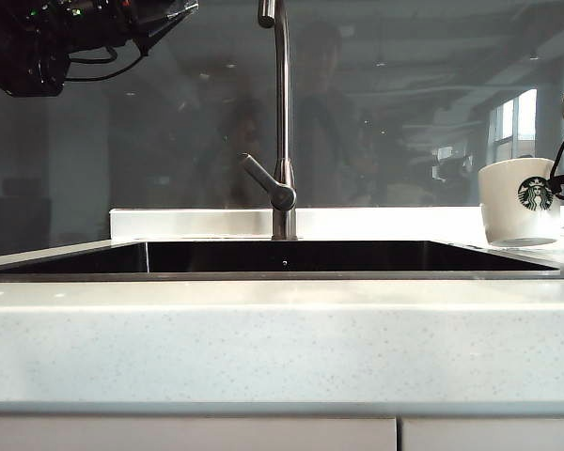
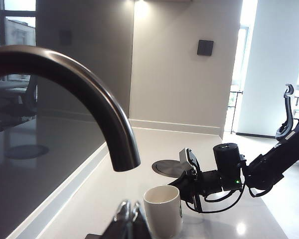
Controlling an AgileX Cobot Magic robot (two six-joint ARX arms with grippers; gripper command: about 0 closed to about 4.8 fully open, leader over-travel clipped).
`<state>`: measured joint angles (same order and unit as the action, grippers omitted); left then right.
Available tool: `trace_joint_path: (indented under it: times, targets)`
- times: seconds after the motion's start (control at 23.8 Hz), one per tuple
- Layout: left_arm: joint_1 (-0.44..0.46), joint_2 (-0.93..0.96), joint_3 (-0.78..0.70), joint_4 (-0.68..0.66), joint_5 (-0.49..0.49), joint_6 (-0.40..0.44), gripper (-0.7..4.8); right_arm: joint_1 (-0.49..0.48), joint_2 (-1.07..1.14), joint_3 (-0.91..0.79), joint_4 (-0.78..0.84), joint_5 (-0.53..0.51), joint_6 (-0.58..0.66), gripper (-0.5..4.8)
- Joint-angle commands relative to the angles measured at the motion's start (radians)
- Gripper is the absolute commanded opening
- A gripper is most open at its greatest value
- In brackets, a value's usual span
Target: Pick up the mug next to the sink, go to the faucet to get some water, pour the water into the sink, and finally put the mug back to its place.
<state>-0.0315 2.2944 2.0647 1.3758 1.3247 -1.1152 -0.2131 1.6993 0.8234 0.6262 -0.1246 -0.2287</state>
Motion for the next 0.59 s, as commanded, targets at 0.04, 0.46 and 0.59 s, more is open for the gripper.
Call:
trace_joint_path:
  times: [0.04,0.46,0.59]
  targets:
    - [-0.001,-0.011,0.005,0.008,-0.003,0.0,-0.03,0.001,-0.014,0.009,0.049,-0.008,0.012,0.74]
    - [-0.001,-0.011,0.005,0.008,-0.003,-0.004,-0.03,0.001,-0.016,0.009,-0.002,-0.004,0.013,1.0]
    - [-0.001,-0.011,0.005,0.008,-0.003,-0.004,-0.03,0.001,-0.016,0.009,-0.003,-0.005,0.017,1.0]
